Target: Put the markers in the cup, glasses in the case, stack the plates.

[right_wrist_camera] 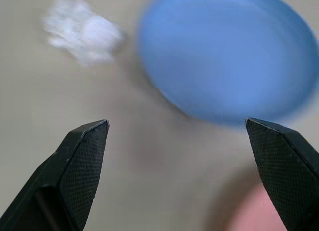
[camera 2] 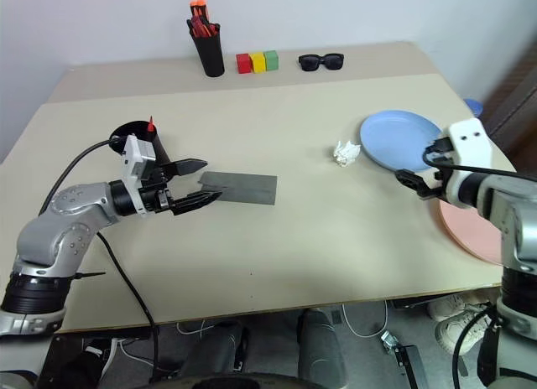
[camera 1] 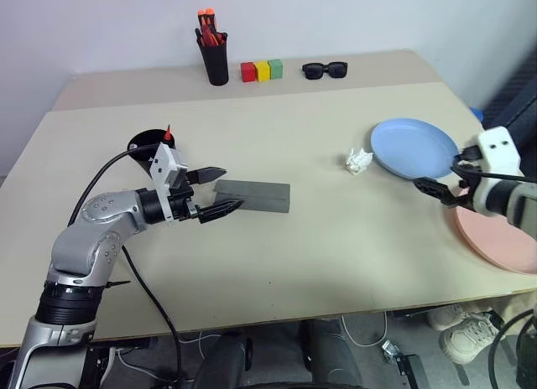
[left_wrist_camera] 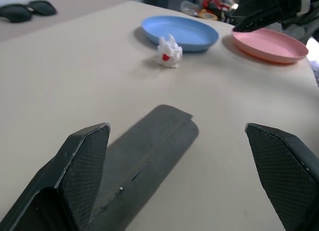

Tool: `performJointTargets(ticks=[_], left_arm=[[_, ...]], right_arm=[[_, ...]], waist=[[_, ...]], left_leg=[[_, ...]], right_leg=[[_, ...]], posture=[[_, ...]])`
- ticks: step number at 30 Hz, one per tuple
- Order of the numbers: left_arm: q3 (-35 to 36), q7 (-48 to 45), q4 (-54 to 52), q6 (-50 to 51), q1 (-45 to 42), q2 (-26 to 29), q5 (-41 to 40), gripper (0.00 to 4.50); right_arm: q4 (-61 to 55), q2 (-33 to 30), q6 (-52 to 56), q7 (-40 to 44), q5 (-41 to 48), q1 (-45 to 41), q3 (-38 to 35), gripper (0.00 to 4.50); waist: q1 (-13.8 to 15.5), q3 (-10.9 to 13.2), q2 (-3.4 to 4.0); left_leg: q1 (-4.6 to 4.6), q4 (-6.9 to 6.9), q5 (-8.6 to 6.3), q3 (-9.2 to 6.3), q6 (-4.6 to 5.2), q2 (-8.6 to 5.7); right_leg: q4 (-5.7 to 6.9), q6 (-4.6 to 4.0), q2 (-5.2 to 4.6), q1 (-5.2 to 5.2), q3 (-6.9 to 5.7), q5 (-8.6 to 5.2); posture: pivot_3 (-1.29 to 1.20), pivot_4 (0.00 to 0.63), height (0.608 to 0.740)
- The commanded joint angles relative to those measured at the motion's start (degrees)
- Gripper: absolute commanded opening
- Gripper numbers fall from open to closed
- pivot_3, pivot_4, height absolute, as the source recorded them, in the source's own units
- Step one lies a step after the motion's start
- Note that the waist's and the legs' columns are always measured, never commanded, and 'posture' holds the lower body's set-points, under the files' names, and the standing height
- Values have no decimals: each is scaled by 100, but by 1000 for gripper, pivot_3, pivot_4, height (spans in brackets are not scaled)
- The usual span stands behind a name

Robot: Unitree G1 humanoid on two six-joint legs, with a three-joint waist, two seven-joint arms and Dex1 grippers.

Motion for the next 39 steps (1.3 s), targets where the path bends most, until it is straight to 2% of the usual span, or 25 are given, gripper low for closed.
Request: performJointTargets(ticks=[1, 6, 9, 14, 17, 21, 24, 25, 30, 32, 35, 39], left_arm=[[93, -206, 3, -91, -125, 45, -44, 4500], [193, -356, -223, 8, -13, -17, -302, 4500], [191, -371, -354, 97, 39, -31, -398, 4500], [177, -320, -400, -61, 105, -20, -228, 4500], [210, -249, -439, -98, 125, -25, -180, 4500], [238, -169, -481, -101, 173, -24, -173, 4500], [251, -100, -499, -115, 198, -44, -163, 4500], [252, -77, -499, -125, 202, -52, -156, 4500], [261, 28, -501, -181, 220, -78, -135, 4500], [300, 124, -537, -193, 246, -103, -150, 4500], [305, 201, -583, -182, 271, -118, -169, 4500], [351, 362, -708, -149, 336, -148, -189, 4500]], right_arm=[[-483, 68, 298, -474, -99, 229, -578, 4465], [-829, 420, 485, -1079, -285, 758, -490, 4465], [-851, 709, 748, -1291, -212, 671, -581, 4465], [-590, 642, 506, -1405, -409, 1059, -116, 4465], [-408, 611, 520, -1493, -488, 1100, -64, 3704], [-256, 555, 409, -1513, -520, 1013, 6, 1794], [-121, 491, 348, -1518, -543, 906, 51, 183], [-79, 474, 306, -1522, -556, 856, 67, 36], [187, 298, -215, -1656, -737, 386, 185, 36], [501, 287, -728, -1657, -767, -253, 348, 36], [1100, 221, -1653, -1441, -956, -948, 914, 36], [2071, 430, -2725, -975, -1149, -1819, 1727, 36]], waist=[[6, 0, 0], [13, -1, -1], [2, -1, -1], [11, -2, 1], [13, -1, 0], [15, -1, -1], [8, -1, -1], [7, 0, -2], [6, 0, -2], [-43, 3, 3], [-62, 6, 8], [-40, 7, 5]], left_leg=[[0, 0, 0, -1, 0, 0], [2, 3, 0, -3, 0, 2], [4, 4, 0, -1, 0, 1], [13, 4, 0, -5, 1, 2], [21, 5, -1, -3, 3, 1], [67, 4, -7, -5, 12, 2], [83, 4, -9, -4, 16, 2], [87, 4, -9, -5, 16, 2], [93, 4, -9, -5, 16, 2], [94, 4, -9, -3, 16, 2], [96, 2, -9, 5, 16, 5], [93, -5, -9, 1, 15, 8]], right_leg=[[0, 0, 0, 0, 0, 0], [-1, 2, 1, 5, 0, 1], [-2, 3, 0, 8, 1, 2], [-8, 4, 2, 22, -2, 2], [-13, 4, 2, 34, 0, 2], [-23, 9, 2, 85, -2, -2], [-26, 13, 2, 102, -2, -6], [-27, 14, 2, 109, -2, -6], [-30, 15, 3, 116, -2, -7], [-31, 15, 3, 115, -1, -7], [-30, 14, 5, 111, 4, -6], [-34, 14, 9, 107, 2, -7]], posture=[[0, 150, 740], [0, 150, 740], [0, 150, 740], [0, 150, 740], [0, 150, 740], [0, 150, 740], [0, 150, 740], [0, 150, 740], [0, 150, 740], [0, 150, 740], [0, 150, 740], [0, 150, 740]])
